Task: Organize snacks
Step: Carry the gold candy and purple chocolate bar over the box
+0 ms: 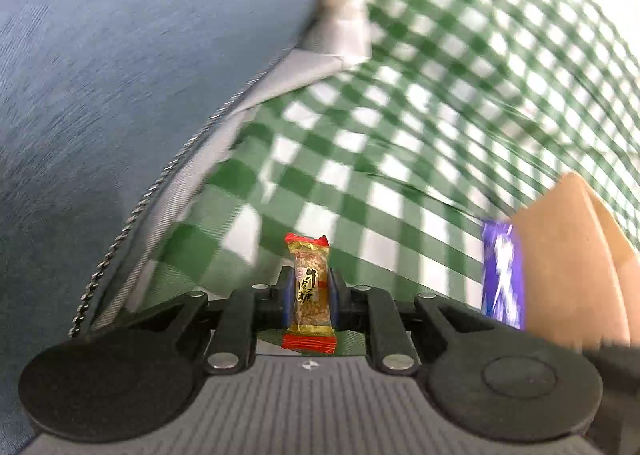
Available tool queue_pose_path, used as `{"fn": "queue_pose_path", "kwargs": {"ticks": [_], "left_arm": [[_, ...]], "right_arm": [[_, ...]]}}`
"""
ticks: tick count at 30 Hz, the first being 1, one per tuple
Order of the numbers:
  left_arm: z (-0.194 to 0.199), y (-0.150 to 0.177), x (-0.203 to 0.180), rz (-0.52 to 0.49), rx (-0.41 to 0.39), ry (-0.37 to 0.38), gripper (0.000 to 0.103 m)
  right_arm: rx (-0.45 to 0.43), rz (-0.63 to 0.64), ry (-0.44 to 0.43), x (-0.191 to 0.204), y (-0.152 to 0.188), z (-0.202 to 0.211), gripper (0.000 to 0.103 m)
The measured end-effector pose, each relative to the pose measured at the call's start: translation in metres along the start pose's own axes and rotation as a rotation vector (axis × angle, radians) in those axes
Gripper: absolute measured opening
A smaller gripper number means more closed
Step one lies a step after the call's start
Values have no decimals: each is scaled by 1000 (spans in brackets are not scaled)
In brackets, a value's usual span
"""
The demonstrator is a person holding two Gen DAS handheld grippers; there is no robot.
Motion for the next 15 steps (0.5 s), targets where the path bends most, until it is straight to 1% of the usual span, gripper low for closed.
{"fn": "queue_pose_path", "kwargs": {"ticks": [1, 4, 7, 10, 12, 15], "left_arm": [[3, 1, -6, -26, -4, 16, 18], [13, 9, -25, -108, -7, 33, 18], [25, 26, -42, -144, 2, 70, 18], [40, 43, -54, -180, 1, 93, 18], [47, 52, -57, -193, 5, 97, 18], [53, 67, -58, -164, 39, 134, 18]], "right_arm": [[-1, 9, -12, 0, 12, 12, 26], [4, 7, -45, -3, 46, 38, 26], [13, 5, -70, -6, 78, 51, 26], [31, 4, -83, -8, 105, 54, 26], [37, -21, -85, -12, 121, 53, 26], [41, -39, -81, -18, 147, 50, 26]]}}
Point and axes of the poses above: each gripper's, at about its wrist camera, not at the fingertips, and z roughly against the way its jaws point, x to its left, y to its underside, the point moved 7 cm from there along -z, roughly the way its jaws point, and after that the axes turned 12 degrees about -z, right-handed, at the moved point
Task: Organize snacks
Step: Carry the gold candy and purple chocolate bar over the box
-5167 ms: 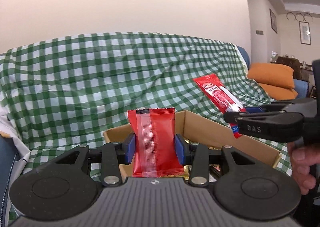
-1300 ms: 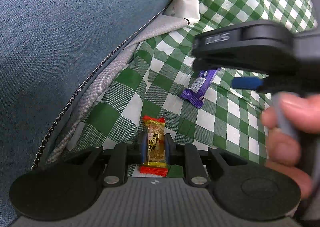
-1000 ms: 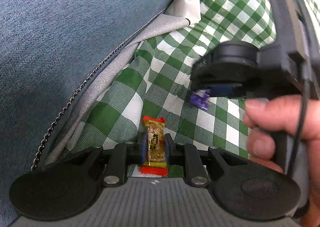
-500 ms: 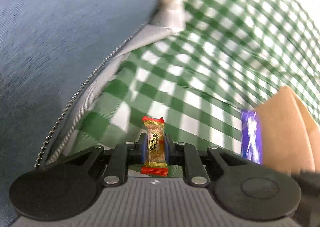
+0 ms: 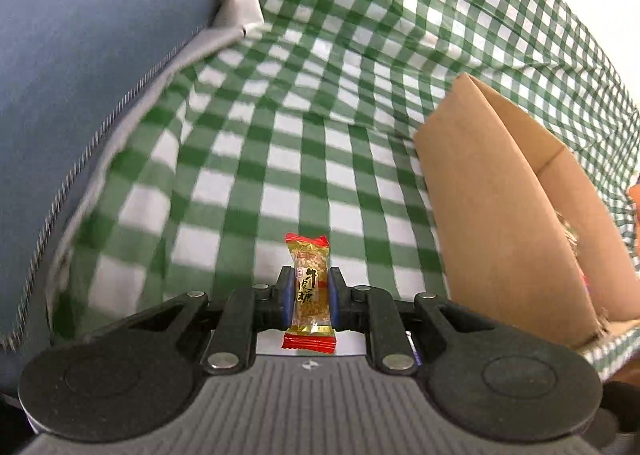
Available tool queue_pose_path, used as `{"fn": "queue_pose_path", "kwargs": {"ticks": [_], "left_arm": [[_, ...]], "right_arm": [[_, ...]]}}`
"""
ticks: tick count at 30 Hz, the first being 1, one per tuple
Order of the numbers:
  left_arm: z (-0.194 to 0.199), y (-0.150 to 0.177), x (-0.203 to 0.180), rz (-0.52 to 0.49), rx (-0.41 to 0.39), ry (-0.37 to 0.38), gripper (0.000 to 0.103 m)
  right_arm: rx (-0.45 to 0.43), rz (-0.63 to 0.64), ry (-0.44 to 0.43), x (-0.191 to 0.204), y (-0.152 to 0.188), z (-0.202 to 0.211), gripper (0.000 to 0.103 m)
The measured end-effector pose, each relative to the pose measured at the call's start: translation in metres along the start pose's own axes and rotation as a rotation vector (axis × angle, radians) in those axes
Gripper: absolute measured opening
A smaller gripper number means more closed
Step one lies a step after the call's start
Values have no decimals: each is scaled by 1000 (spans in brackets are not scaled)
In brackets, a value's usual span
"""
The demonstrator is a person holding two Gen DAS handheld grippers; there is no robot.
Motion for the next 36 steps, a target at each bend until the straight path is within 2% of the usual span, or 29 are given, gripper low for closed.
{"fn": "queue_pose_path", "kwargs": {"ticks": [4, 10, 14, 18, 22, 25, 31, 36], "left_arm": [[1, 13, -6, 26, 36, 28, 18], [-5, 19, -7, 17, 63, 2, 18], [-7, 22, -7, 15, 74, -9, 19], [-6, 24, -14, -8, 72, -7, 23], [-8, 27, -20, -49, 78, -28, 34], [-12, 29, -24, -86, 94, -50, 38], [-21, 32, -30, -147, 106, -94, 38], [-23, 33, -30, -151, 107, -101, 38]], "right_arm": [[6, -42, -7, -6, 8, -4, 26], [1, -61, -22, -13, 13, -8, 26], [-12, -49, -24, -14, 11, -9, 32], [-14, -56, -42, -16, 11, -8, 34], [-17, -58, -54, -17, 10, -8, 38], [-21, -63, -61, -17, 9, -7, 41], [-30, -83, -60, -22, 8, -3, 43], [-34, -83, -57, -21, 10, -1, 43]]}}
Point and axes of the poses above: each gripper's, at about its wrist camera, not at the fingertips, and z roughly against the way its jaws point, x to its left, y to its underside, the point moved 7 cm from there along -z, roughly the way its jaws point, and after that the axes turned 12 degrees about -z, right-handed, at the moved point
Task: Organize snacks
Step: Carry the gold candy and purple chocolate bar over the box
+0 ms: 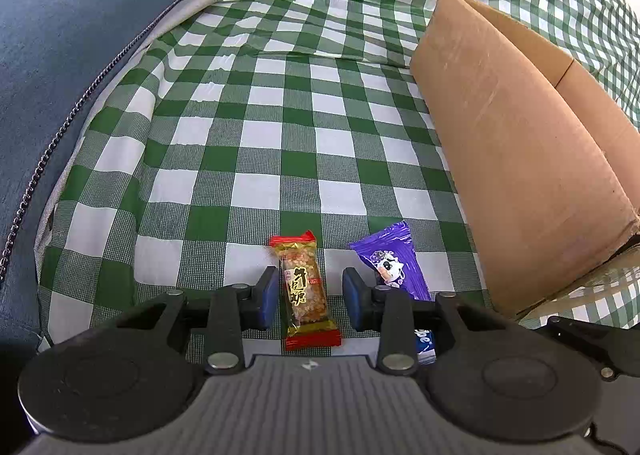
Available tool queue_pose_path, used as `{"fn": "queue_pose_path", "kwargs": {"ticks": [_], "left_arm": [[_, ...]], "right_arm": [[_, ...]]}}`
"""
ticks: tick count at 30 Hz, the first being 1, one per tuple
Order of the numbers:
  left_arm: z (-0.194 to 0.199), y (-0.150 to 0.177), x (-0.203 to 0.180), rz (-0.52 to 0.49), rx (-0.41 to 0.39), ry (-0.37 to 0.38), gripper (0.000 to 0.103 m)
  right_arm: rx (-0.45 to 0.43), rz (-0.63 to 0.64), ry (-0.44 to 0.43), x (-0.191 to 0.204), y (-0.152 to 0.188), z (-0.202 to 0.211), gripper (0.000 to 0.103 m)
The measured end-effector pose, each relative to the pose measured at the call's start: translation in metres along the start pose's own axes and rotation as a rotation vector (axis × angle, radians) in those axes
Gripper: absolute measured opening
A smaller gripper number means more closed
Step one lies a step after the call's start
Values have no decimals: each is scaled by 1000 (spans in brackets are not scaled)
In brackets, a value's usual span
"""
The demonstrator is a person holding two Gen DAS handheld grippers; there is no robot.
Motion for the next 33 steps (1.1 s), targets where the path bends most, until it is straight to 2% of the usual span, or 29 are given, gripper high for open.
{"fn": "queue_pose_path", "kwargs": {"ticks": [9, 10, 11, 12, 15, 18, 23, 33], "left_arm": [[-1, 0, 1, -2, 8, -12, 38], [-1, 0, 0, -3, 9, -14, 38], [-1, 1, 0, -4, 11, -15, 38], [-2, 1, 0, -8, 12, -16, 38], [-3, 1, -1, -13, 13, -20, 38], [-3, 1, -1, -15, 12, -22, 37], [-2, 1, 2, -11, 7, -31, 22], [-2, 2, 1, -37, 8, -36, 22]], "right_arm": [[-18, 28, 12, 7, 0, 2, 42], [-22, 35, 19, 7, -1, 2, 39], [-26, 43, 29, 7, -1, 3, 27], [-29, 53, 38, 7, -1, 3, 22], [-51, 79, 56, 8, -2, 5, 19], [-74, 90, 69, 10, -5, 7, 19], [-73, 91, 94, 6, -6, 8, 19], [-60, 94, 114, 3, -4, 3, 20]]}}
Point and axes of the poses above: each gripper's, at about its wrist camera, not at the fingertips, and z roughly against the way its jaws point, x to its left, y to its underside, the point moved 7 cm from there along -z, roughly the way its jaws point, and after that the axes turned 12 degrees about -z, right-handed, at the moved point
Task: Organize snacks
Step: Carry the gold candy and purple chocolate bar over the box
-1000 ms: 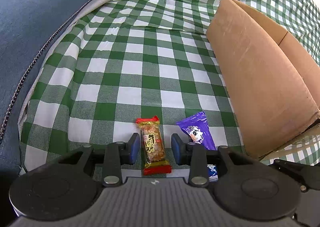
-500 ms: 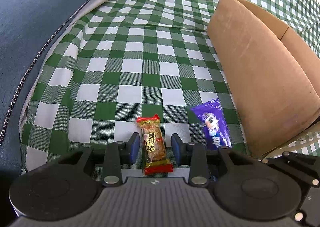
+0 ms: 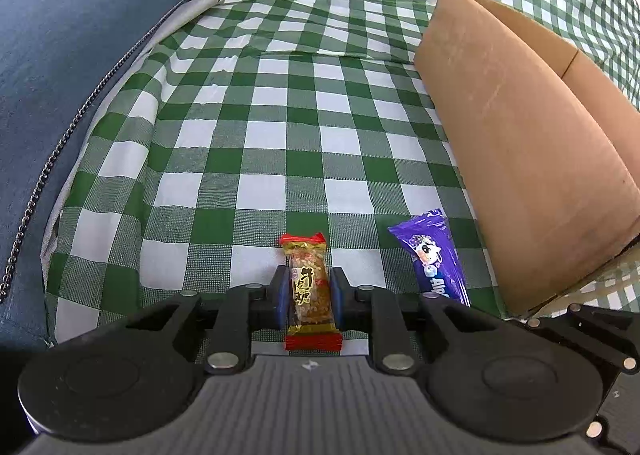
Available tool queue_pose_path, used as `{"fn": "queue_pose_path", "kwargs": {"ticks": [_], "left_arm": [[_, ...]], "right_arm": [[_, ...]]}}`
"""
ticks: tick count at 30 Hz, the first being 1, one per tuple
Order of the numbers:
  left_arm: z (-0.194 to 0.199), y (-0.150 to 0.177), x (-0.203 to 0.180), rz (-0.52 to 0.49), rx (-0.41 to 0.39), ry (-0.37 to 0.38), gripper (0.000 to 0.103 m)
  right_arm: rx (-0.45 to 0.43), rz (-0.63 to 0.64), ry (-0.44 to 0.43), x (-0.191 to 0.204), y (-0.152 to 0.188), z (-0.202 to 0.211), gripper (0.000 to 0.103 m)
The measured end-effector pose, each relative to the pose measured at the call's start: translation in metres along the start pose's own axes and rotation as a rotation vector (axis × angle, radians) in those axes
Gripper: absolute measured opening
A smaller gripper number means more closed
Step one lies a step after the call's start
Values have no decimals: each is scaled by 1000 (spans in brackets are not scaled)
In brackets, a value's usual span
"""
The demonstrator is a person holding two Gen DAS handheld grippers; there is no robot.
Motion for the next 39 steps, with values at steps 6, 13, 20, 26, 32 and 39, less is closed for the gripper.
{"fn": "queue_pose_path", "kwargs": {"ticks": [6, 13, 20, 26, 32, 39], "left_arm": [[1, -1, -1, -12, -11, -6, 19], [24, -12, 4, 13, -134, -17, 18], [57, -24, 14, 66, -263, -43, 18], [78, -30, 20, 101, -305, -56, 18], [104, -42, 18, 101, -340, -64, 18], [127, -70, -11, 40, -387, -31, 18]], "right_arm": [[-6, 20, 3, 2, -1, 0, 19], [-89, 37, 1, 4, -11, 14, 16], [-184, 50, -17, 4, -23, 33, 16], [-290, 17, -71, 2, -37, 56, 16], [-412, -23, -95, -9, -54, 84, 16], [-512, -137, -84, -42, -75, 102, 16]]}}
Point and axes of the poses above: each gripper's, at about its wrist camera, not at the fingertips, and z roughly against the way its jaws point, x to its left, y to its underside, the point moved 7 cm from there along -z, roughly the way its jaws point, and after that the axes turned 12 degrees about -z, right-handed, at the moved point
